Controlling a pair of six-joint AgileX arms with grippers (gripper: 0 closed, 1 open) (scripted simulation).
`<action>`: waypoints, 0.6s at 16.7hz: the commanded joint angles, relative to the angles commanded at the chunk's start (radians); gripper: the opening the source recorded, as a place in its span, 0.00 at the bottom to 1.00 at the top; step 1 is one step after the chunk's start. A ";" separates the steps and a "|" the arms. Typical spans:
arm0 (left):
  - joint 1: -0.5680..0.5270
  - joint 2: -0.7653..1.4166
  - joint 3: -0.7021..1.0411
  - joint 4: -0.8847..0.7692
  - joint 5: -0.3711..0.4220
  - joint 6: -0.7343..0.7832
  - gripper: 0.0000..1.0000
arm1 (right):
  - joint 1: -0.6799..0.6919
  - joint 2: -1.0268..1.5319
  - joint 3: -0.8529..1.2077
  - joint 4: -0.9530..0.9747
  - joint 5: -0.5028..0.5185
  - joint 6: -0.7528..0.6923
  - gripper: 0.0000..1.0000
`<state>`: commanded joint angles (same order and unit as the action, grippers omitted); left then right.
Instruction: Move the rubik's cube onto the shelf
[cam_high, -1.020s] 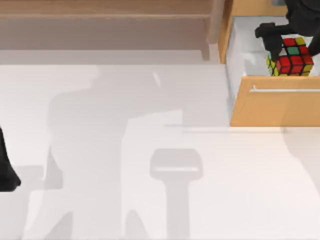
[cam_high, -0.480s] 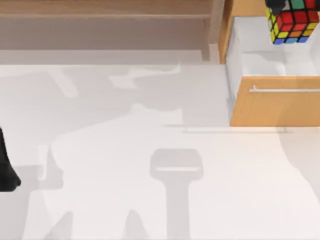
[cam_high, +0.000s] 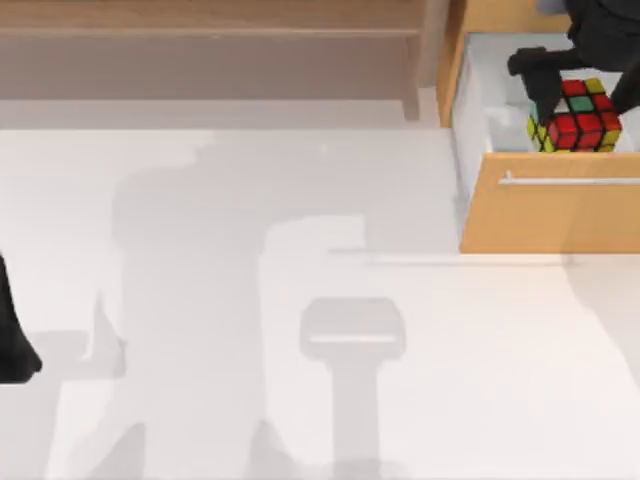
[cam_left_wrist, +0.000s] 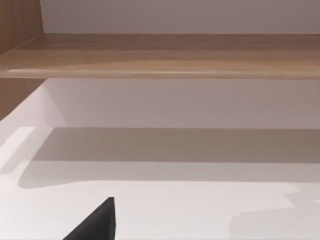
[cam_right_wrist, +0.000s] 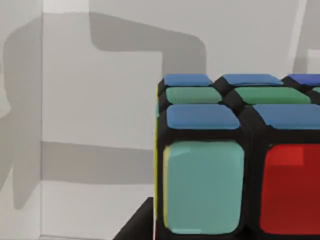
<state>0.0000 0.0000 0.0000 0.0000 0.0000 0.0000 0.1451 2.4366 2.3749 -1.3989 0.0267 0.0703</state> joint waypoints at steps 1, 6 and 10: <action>0.000 0.000 0.000 0.000 0.000 0.000 1.00 | -0.008 0.024 0.007 0.008 -0.008 -0.008 0.00; 0.000 0.000 0.000 0.000 0.000 0.000 1.00 | -0.014 0.042 0.015 0.017 -0.015 -0.013 0.00; 0.000 0.000 0.000 0.000 0.000 0.000 1.00 | -0.009 0.012 -0.012 0.013 -0.022 -0.004 0.00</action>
<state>0.0000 0.0000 0.0000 0.0000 0.0000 0.0000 0.1364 2.4485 2.3625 -1.3860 0.0042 0.0659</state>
